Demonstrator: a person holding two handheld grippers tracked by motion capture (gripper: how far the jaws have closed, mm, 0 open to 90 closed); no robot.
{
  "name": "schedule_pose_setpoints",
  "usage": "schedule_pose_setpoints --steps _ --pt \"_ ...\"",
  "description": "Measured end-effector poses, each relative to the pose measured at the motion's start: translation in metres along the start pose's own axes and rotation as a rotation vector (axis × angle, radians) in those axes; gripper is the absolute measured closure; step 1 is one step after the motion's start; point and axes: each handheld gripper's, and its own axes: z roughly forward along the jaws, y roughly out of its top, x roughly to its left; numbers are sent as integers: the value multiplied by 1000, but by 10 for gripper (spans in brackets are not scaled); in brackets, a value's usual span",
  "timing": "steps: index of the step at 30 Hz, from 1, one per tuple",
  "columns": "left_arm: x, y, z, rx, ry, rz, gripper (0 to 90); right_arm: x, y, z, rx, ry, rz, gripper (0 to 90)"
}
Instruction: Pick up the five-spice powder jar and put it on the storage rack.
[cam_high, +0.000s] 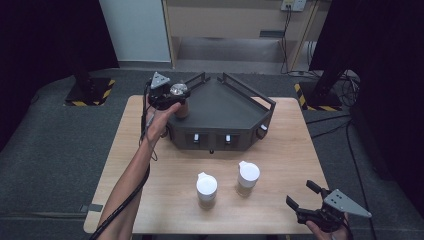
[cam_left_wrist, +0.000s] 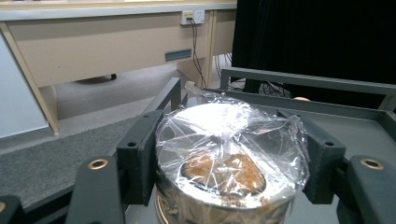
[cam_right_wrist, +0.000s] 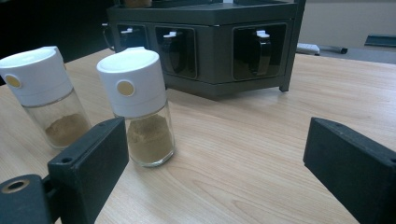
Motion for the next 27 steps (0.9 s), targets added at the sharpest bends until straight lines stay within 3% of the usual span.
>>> schedule_pose_setpoints --steps 14,21,27 --pt "-2 -8 8 13 -8 0 331 0 0 0 1 2 -1 68" --pt "2 -14 7 -7 -15 -25 323 0 0 0 0 3 -2 67" --pt "1 -11 4 -17 -4 -41 154 0 0 0 0 3 -2 67"
